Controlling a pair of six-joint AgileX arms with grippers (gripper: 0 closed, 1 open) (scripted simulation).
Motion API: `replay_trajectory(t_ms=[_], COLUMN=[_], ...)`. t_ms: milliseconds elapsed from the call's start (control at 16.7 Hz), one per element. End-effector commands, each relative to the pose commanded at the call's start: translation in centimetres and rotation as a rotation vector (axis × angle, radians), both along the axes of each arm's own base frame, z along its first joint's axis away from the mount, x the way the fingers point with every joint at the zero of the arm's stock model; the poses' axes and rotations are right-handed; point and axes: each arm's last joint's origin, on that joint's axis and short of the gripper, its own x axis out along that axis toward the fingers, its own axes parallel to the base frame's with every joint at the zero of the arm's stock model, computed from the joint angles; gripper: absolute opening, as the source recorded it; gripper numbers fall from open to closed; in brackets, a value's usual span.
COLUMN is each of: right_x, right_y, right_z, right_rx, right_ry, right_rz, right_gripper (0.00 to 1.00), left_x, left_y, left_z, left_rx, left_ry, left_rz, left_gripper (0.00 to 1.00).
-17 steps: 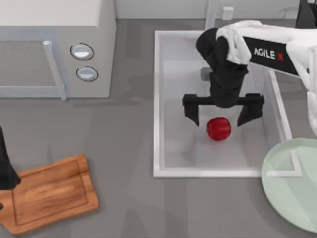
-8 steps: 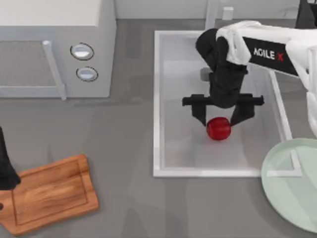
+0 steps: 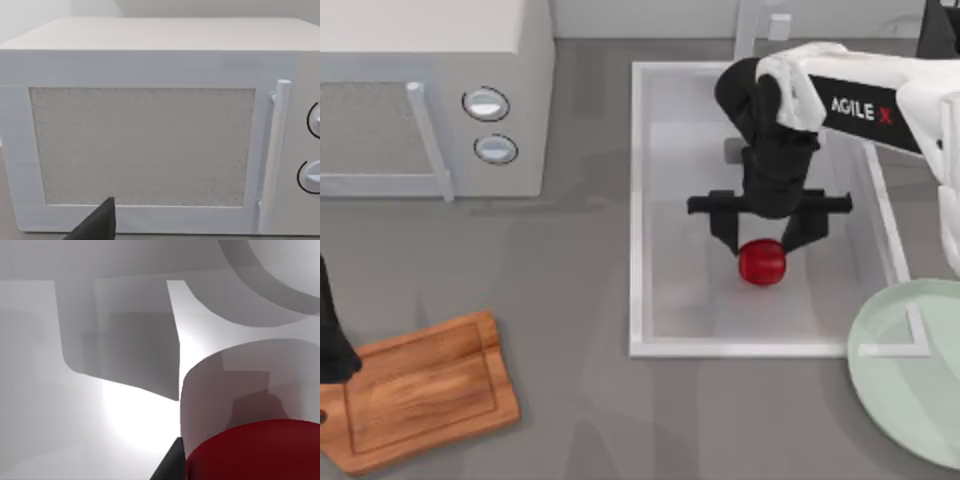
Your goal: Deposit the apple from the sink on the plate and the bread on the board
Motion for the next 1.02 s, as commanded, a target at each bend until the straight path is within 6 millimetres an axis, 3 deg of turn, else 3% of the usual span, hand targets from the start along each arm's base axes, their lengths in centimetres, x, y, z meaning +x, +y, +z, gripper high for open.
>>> replay_trajectory(t_ms=[540,1020], right_x=[0.1,0.2], right_y=[-0.1,-0.1], right_z=[0.5,8.9], right_rx=[0.001,-0.002], right_ry=[-0.001,0.004], right_rz=[-0.005,-0.005], right_gripper=[0.0,0.0], left_x=[0.0,0.0], left_y=[0.0,0.0], left_z=[0.0,0.0], left_rx=[0.0,0.0], left_ry=[0.0,0.0], left_rz=[0.0,0.0], left_gripper=[1.0,1.0])
